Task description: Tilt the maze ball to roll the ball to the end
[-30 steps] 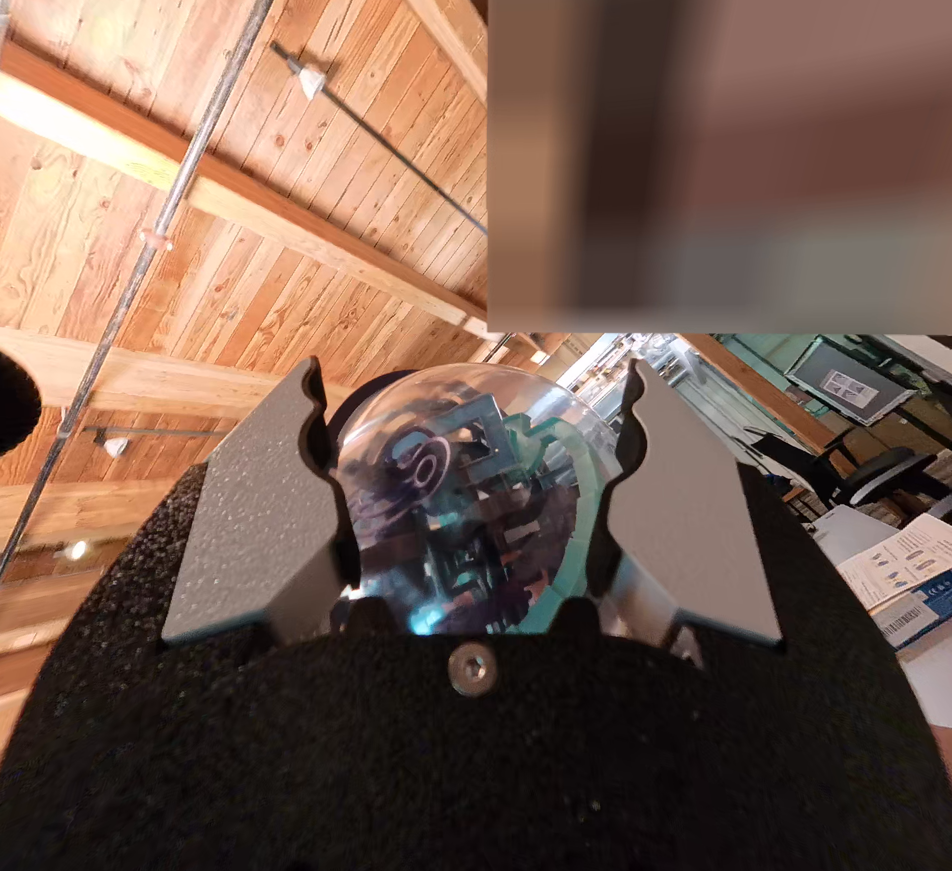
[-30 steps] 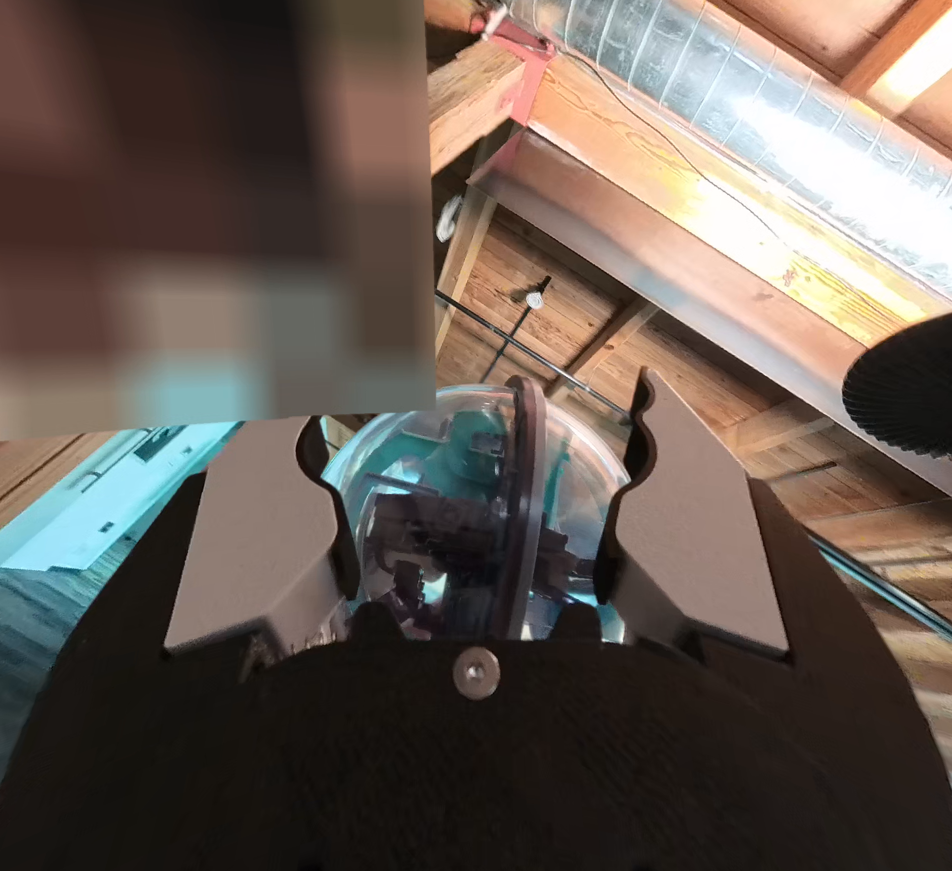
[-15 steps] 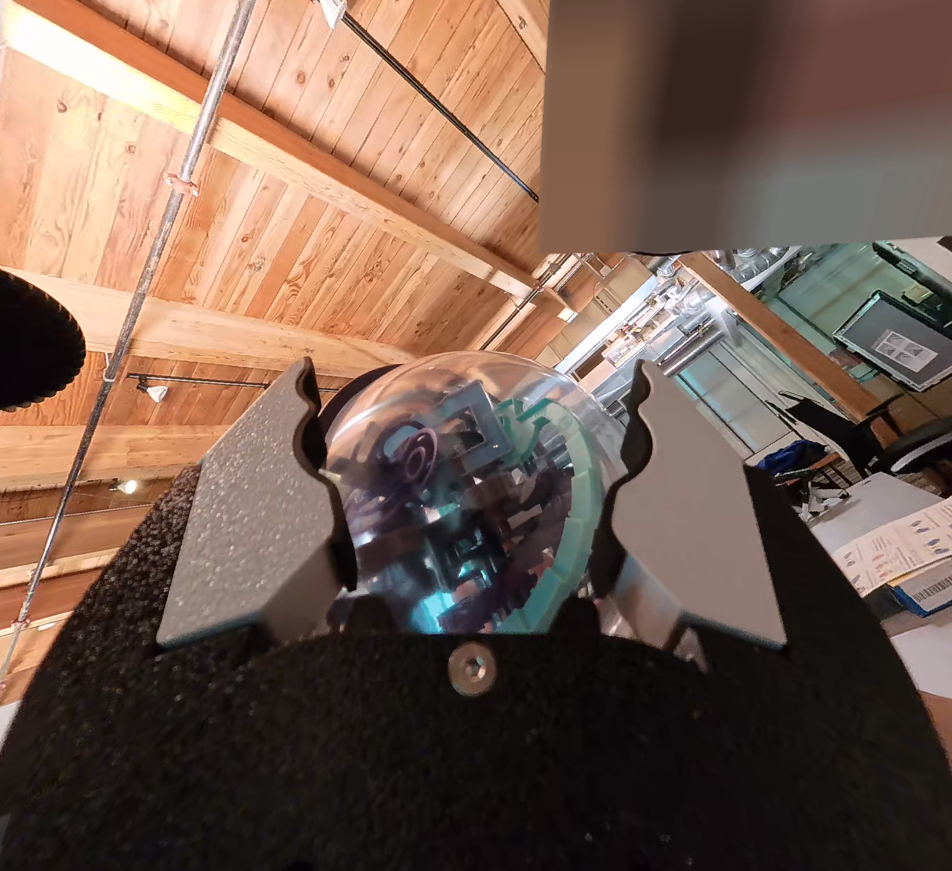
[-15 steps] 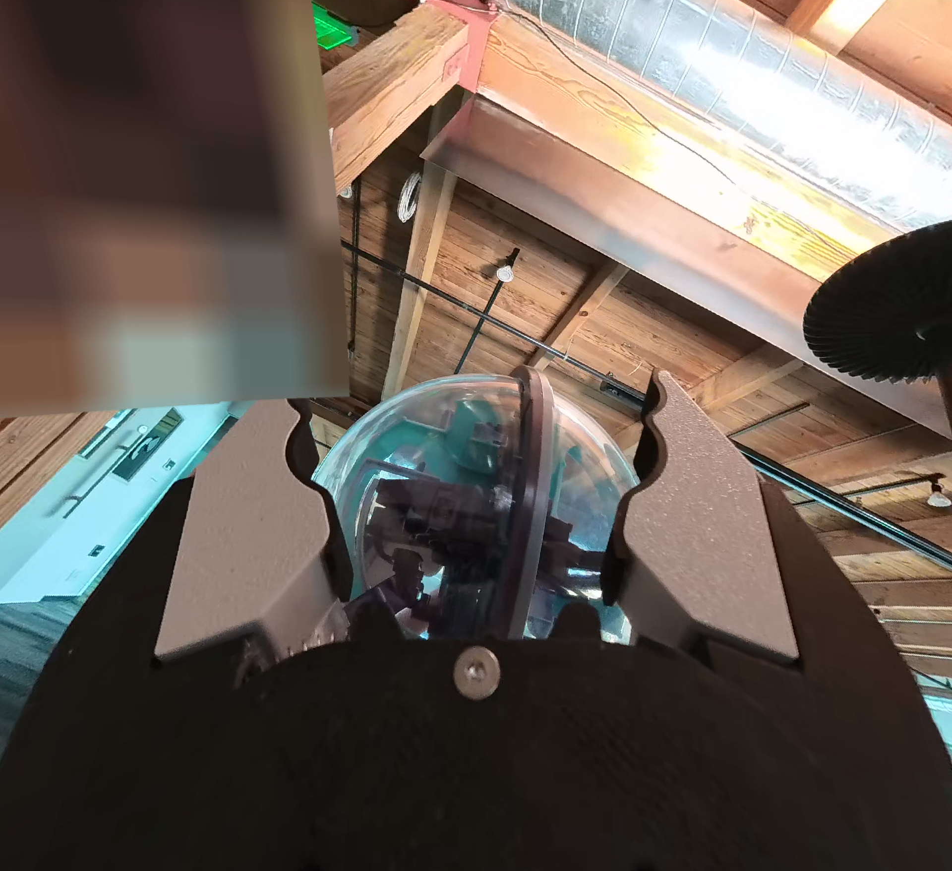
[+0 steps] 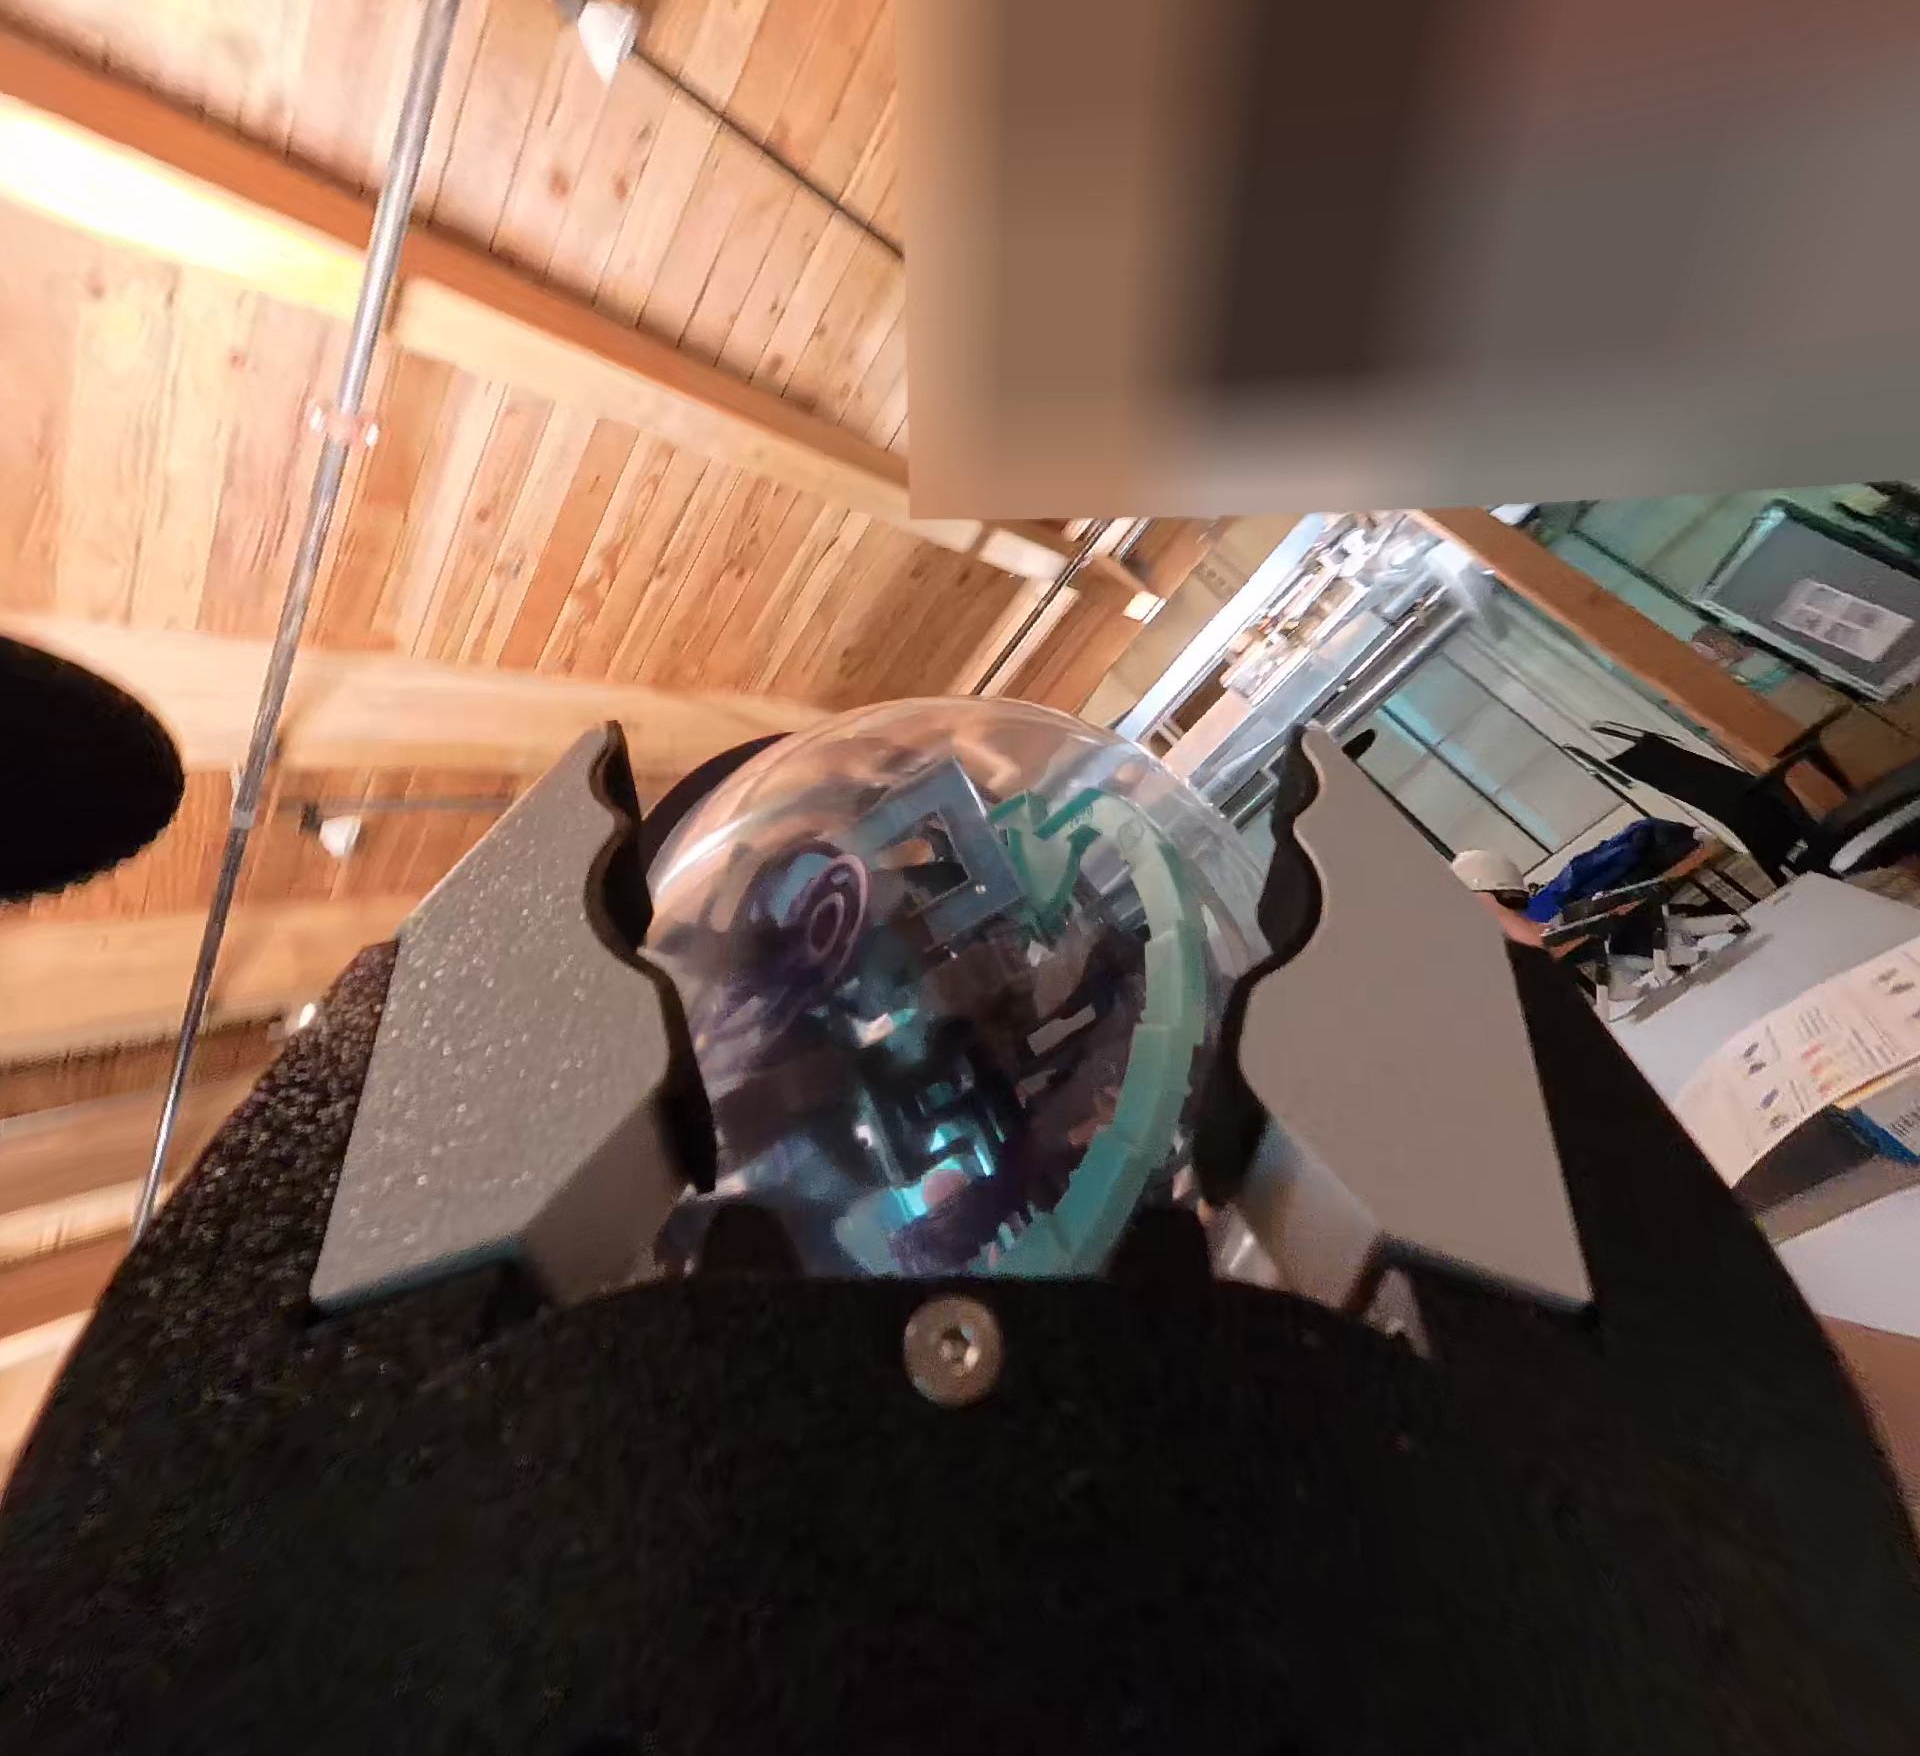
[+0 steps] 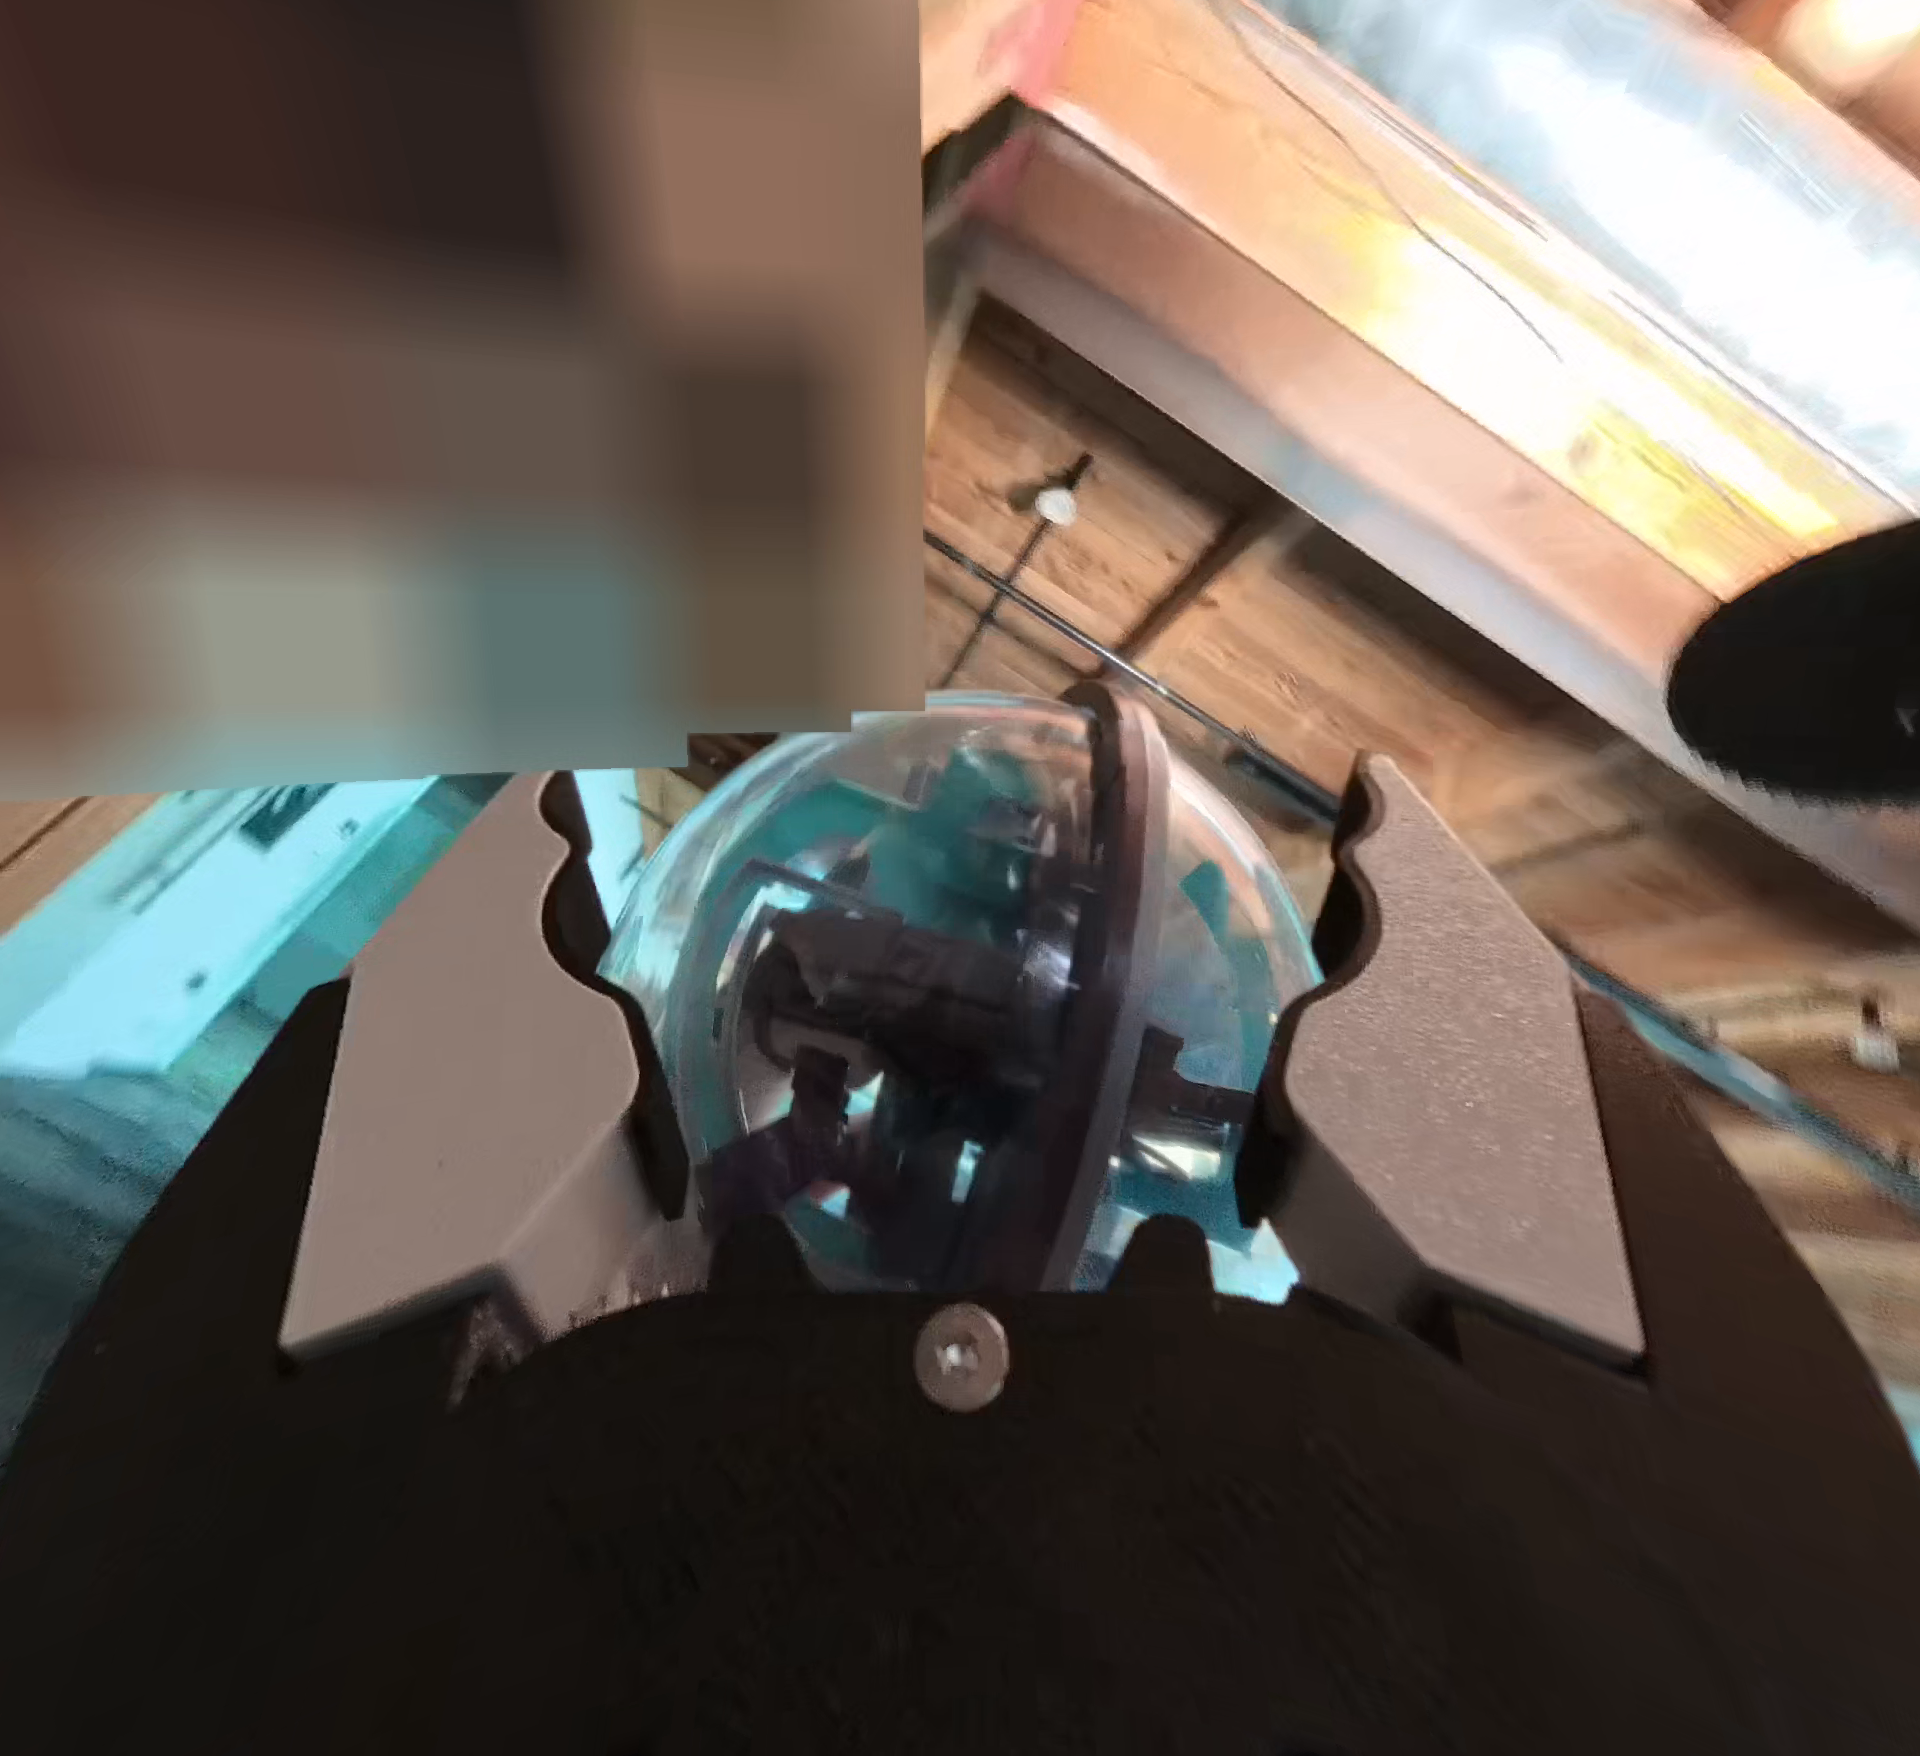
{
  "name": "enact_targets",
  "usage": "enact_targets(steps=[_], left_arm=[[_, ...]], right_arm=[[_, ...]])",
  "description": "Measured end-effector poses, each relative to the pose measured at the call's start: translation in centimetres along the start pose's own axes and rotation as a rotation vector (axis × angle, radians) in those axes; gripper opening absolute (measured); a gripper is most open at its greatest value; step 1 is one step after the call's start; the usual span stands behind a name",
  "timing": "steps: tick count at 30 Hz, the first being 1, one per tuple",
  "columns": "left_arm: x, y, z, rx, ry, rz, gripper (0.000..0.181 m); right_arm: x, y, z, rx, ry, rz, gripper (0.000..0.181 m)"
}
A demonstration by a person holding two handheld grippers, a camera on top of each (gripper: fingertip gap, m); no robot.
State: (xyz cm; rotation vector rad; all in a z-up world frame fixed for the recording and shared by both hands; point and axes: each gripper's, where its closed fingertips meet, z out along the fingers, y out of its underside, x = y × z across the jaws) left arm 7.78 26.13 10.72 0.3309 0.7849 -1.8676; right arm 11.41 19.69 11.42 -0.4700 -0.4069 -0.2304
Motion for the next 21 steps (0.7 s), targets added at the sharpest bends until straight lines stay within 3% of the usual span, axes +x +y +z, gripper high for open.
enact_targets(steps=[2, 5, 9, 13, 21], left_arm=[[-0.6, 0.3, -0.3, 0.005, -0.021, -0.031, 0.12], [-0.2, -1.0, -0.2, 0.04, 0.003, -0.027, 0.117], [-2.0, 3.2, -0.9, -0.085, -0.078, -0.077, 0.115], [-1.5, 1.2, -0.6, -0.005, -0.055, -0.08, 0.114], [-1.5, 1.5, -0.6, -0.018, -0.055, -0.071, 0.114]], right_arm=[[1.2, -0.4, -0.3, 0.053, 0.055, 0.087, 0.13], [-0.6, -0.9, 0.5, 0.025, -0.013, -0.005, 0.131], [3.3, 2.8, -1.5, -0.045, 0.126, 0.126, 0.139], [2.0, 0.8, -0.7, 0.014, 0.07, 0.089, 0.133], [2.4, 0.8, -1.0, 0.027, 0.087, 0.118, 0.132]])
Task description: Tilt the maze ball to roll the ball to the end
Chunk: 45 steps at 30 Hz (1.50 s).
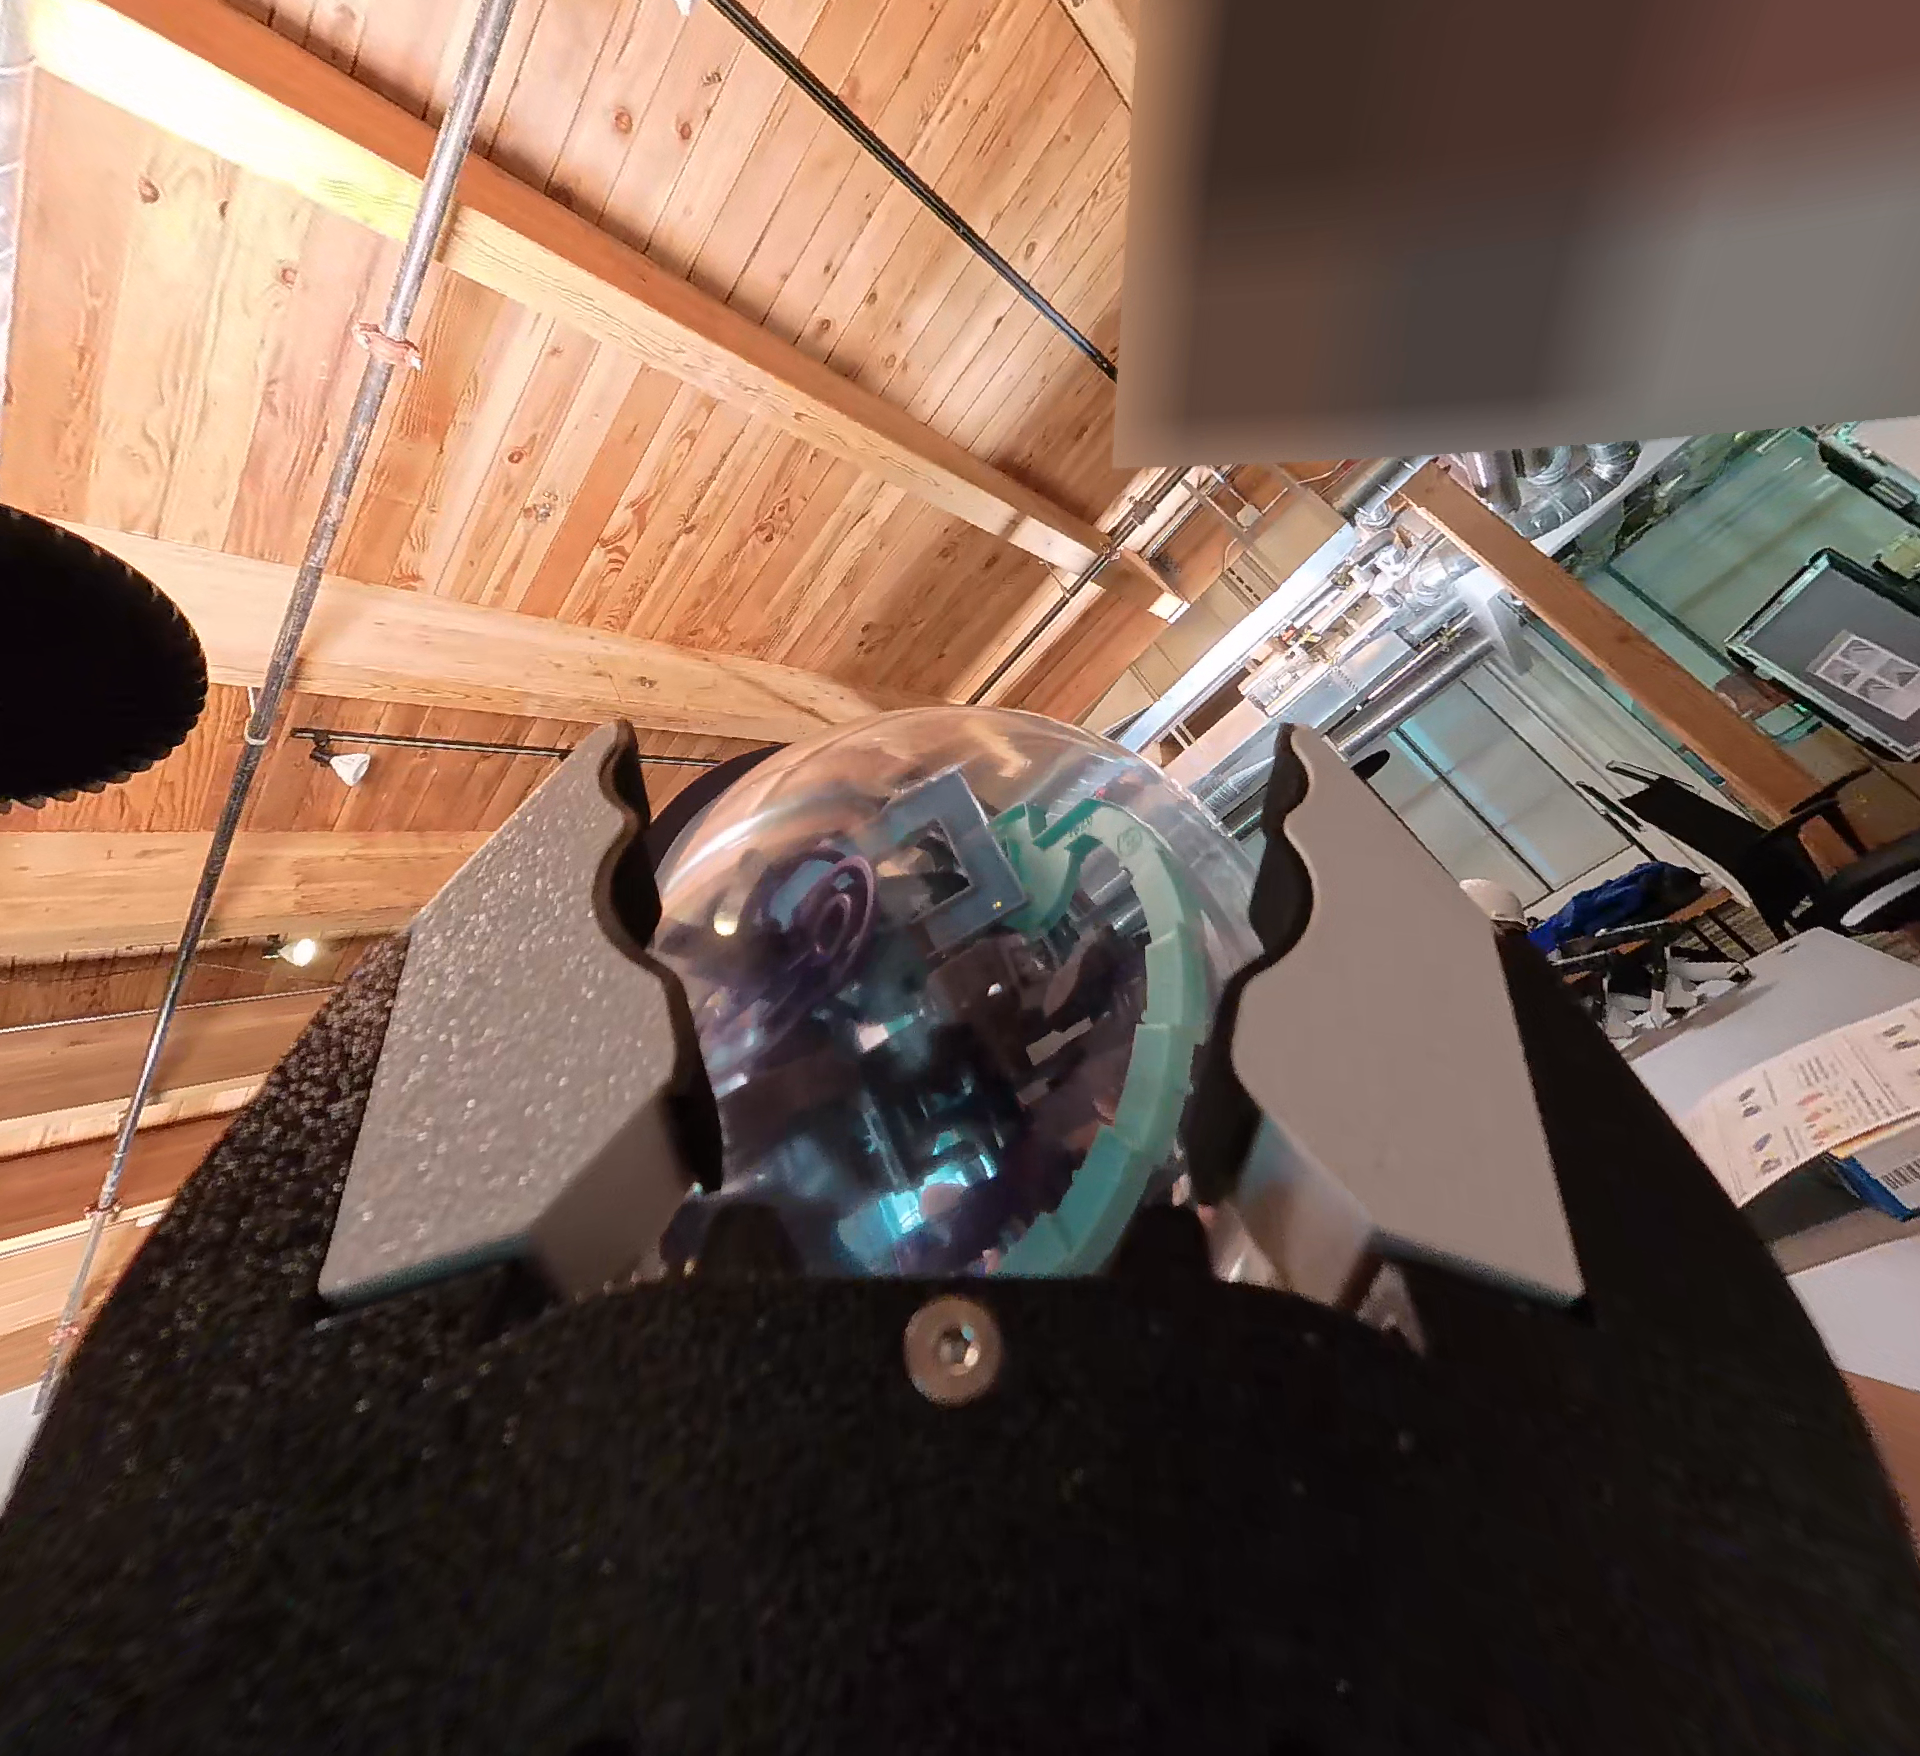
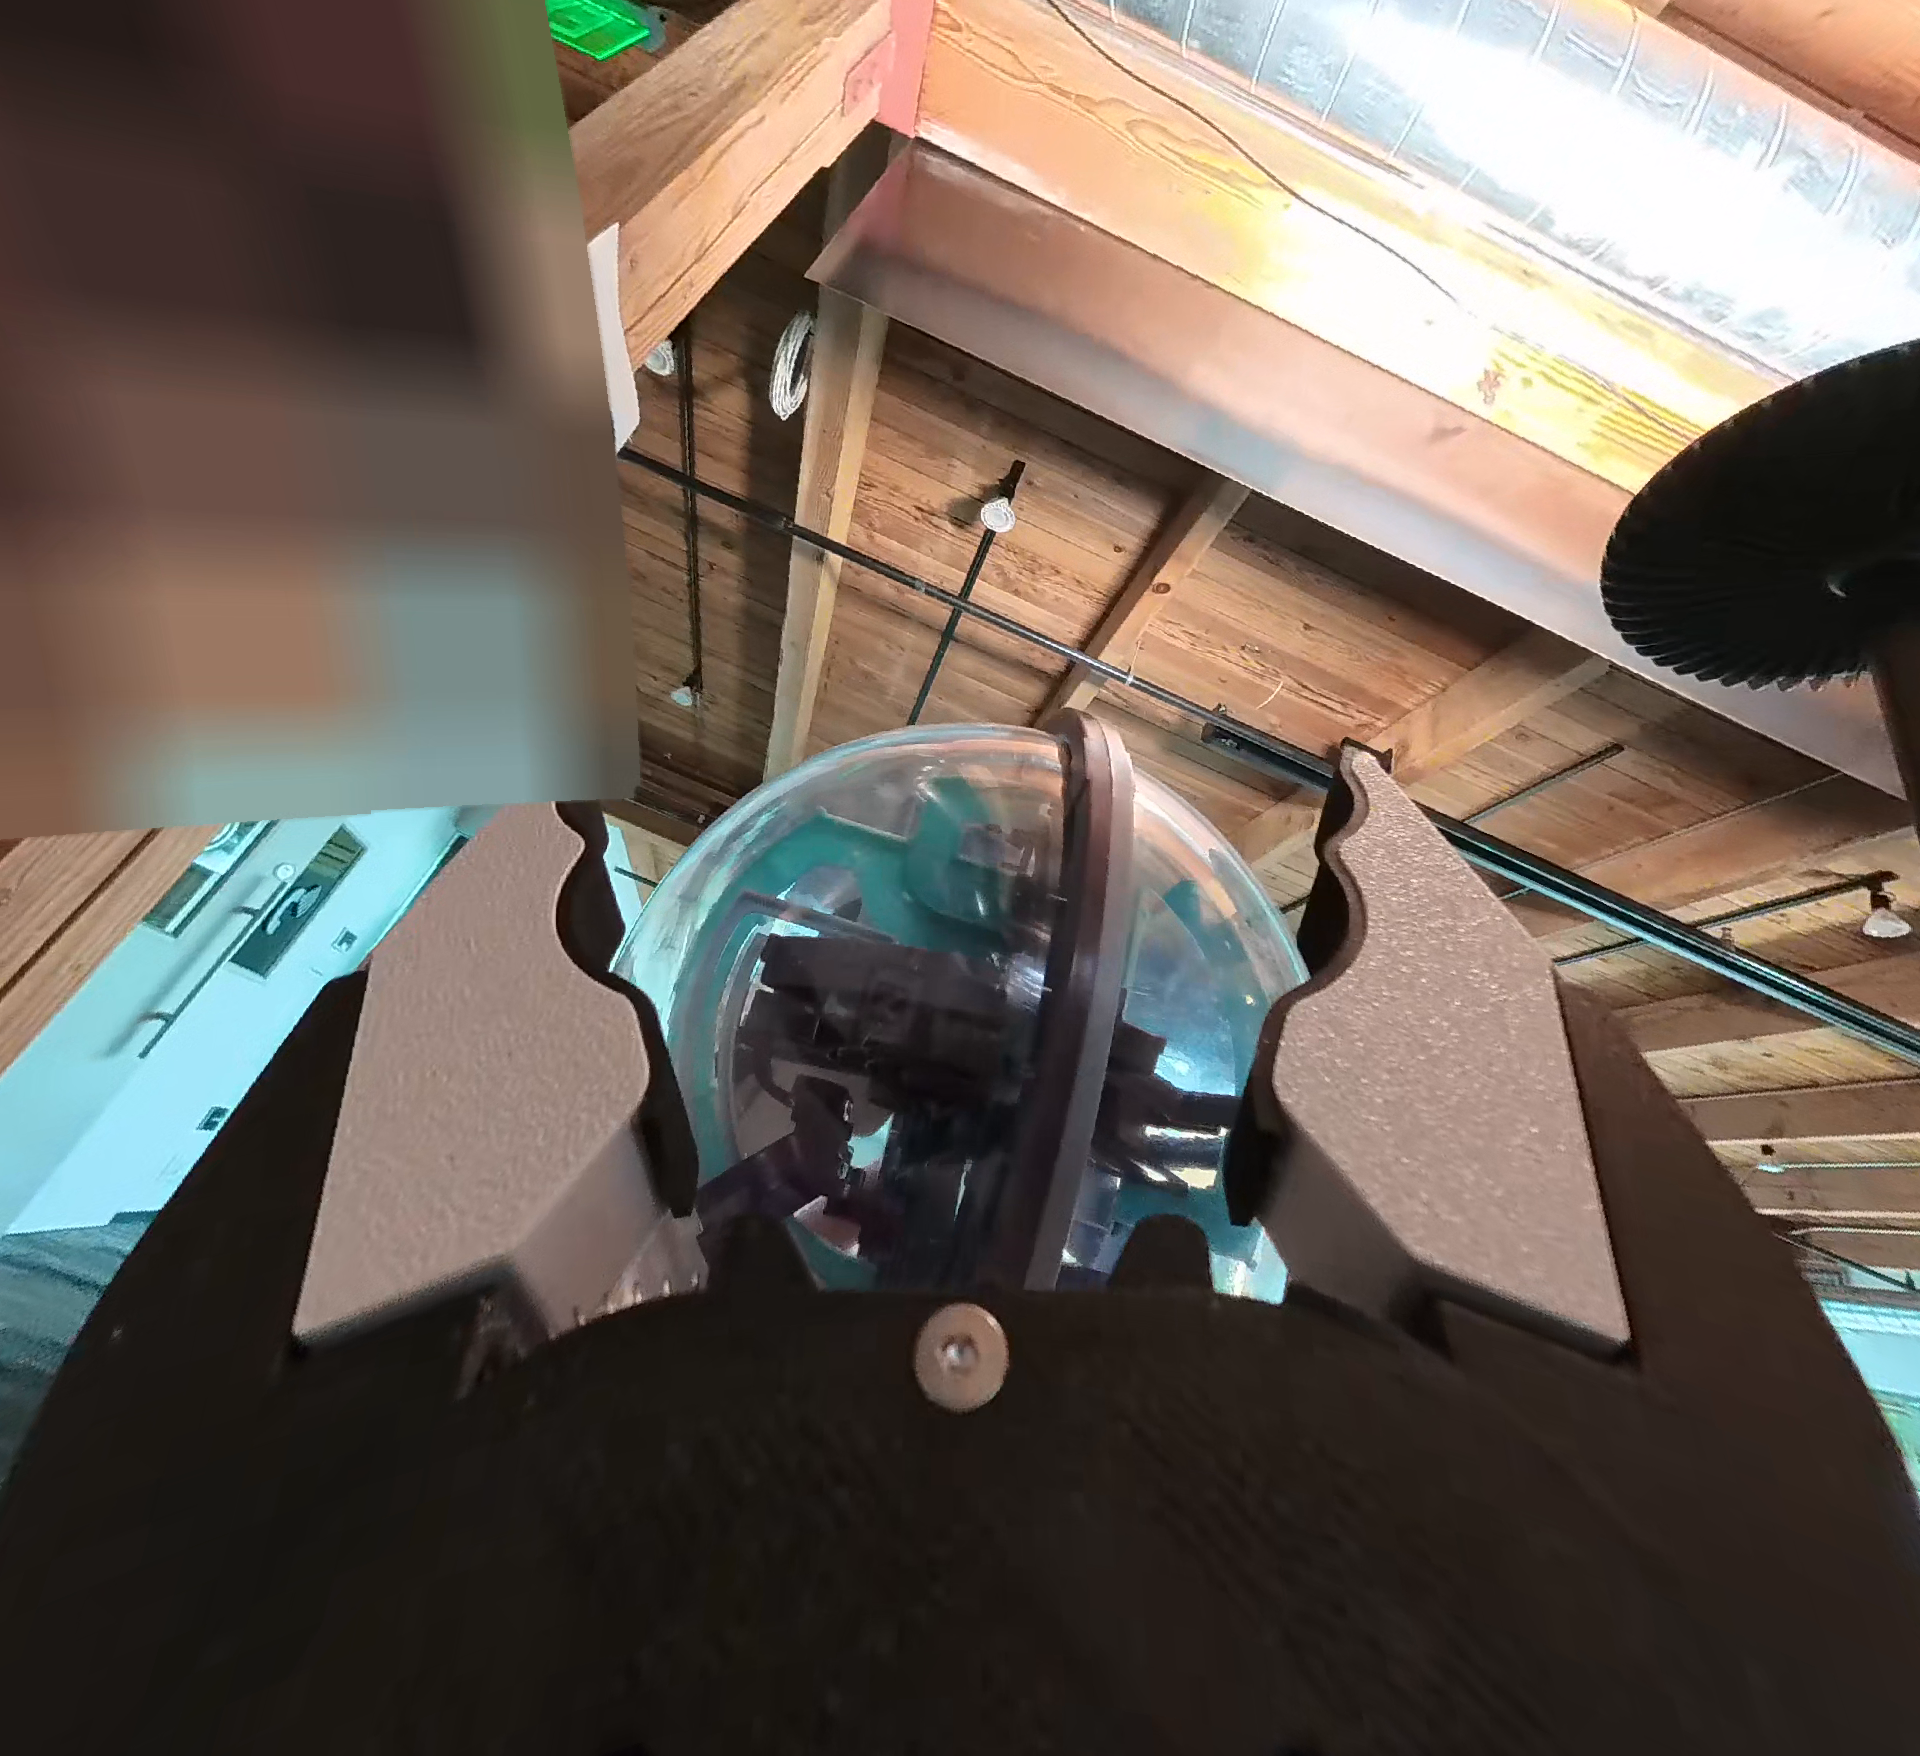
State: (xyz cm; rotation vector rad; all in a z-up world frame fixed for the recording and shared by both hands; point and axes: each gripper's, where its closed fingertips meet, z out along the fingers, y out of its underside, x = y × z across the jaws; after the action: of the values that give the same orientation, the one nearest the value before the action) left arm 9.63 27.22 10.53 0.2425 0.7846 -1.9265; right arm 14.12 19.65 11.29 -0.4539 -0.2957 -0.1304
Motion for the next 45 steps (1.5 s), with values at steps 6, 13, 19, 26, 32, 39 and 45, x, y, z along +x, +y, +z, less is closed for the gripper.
enact_targets(steps=[6, 13, 19, 26, 32, 39, 45], left_arm=[[0.1, -0.2, 0.0, 0.001, 0.001, 0.001, 0.114], [0.1, -0.3, -0.1, 0.01, 0.001, -0.004, 0.113], [0.1, -0.3, 0.0, 0.008, 0.003, 0.001, 0.113], [0.2, -0.9, 0.0, 0.025, 0.004, -0.011, 0.112], [-5.7, 7.7, -2.0, -0.273, -0.309, -0.258, 0.116], [-5.4, 5.6, -1.5, -0.238, -0.257, -0.178, 0.103], [-5.8, 5.3, -1.6, -0.231, -0.265, -0.192, 0.106]], right_arm=[[-0.1, 0.0, 0.0, 0.001, -0.004, -0.002, 0.132], [-0.3, 0.0, 0.0, -0.001, -0.01, -0.007, 0.132], [-0.2, -0.1, 0.0, 0.004, -0.012, -0.003, 0.132], [-0.6, -0.4, 0.2, 0.007, -0.017, -0.009, 0.132], [5.6, 8.2, -2.1, -0.373, 0.336, 0.042, 0.141], [5.9, 6.8, -2.0, -0.227, 0.333, 0.197, 0.131], [5.7, 7.4, -2.0, -0.231, 0.339, 0.181, 0.134]])
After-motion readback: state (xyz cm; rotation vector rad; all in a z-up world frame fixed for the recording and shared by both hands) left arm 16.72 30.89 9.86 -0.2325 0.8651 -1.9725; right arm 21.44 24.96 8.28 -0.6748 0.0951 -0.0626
